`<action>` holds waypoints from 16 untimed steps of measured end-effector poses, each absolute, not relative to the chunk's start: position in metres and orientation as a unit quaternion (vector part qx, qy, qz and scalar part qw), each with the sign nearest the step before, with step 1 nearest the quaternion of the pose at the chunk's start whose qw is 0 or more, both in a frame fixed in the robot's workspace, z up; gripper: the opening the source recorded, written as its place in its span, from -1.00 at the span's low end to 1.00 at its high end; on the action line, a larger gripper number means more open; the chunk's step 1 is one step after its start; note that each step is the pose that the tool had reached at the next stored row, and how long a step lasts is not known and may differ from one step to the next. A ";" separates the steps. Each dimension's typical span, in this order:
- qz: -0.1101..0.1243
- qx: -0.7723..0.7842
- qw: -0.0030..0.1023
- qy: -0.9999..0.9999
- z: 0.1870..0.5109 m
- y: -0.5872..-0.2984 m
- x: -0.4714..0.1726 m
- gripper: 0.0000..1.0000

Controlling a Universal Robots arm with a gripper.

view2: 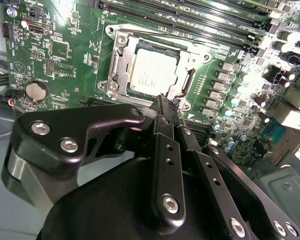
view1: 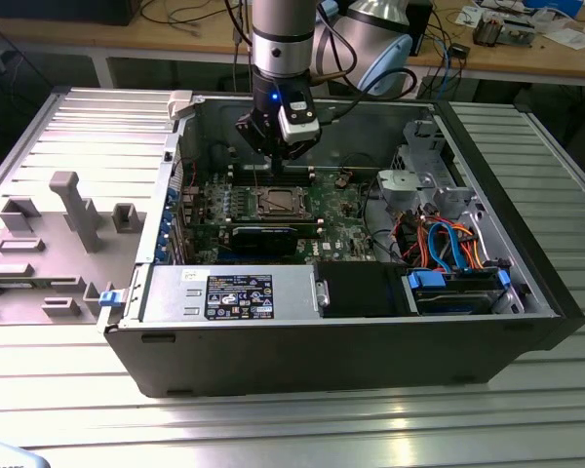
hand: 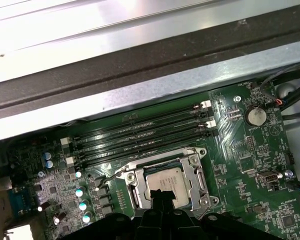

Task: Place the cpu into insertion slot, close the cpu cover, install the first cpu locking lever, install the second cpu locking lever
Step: 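Install the first cpu locking lever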

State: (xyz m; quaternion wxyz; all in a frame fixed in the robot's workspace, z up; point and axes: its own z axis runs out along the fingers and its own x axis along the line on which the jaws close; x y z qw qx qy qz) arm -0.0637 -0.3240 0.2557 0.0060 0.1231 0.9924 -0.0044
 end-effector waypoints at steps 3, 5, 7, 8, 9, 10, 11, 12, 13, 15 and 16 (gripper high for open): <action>-0.004 0.121 0.006 0.993 0.256 -0.324 -0.064 -0.79; -0.004 0.119 0.006 0.993 0.256 -0.324 -0.064 -0.79; -0.004 0.118 0.006 0.993 0.256 -0.324 -0.064 -0.79; -0.004 0.117 0.006 0.993 0.256 -0.324 -0.064 -0.79; -0.004 0.116 0.006 0.993 0.256 -0.324 -0.064 -0.79; -0.004 0.116 0.006 0.993 0.256 -0.324 -0.064 -0.79; -0.004 0.115 0.006 0.993 0.256 -0.324 -0.064 -0.79; -0.004 0.115 0.006 0.993 0.256 -0.324 -0.064 -0.79; -0.004 0.114 0.006 0.994 0.256 -0.324 -0.064 -0.79; -0.004 0.112 0.006 0.994 0.256 -0.324 -0.064 -0.79; -0.004 0.111 0.006 0.994 0.256 -0.324 -0.064 -0.79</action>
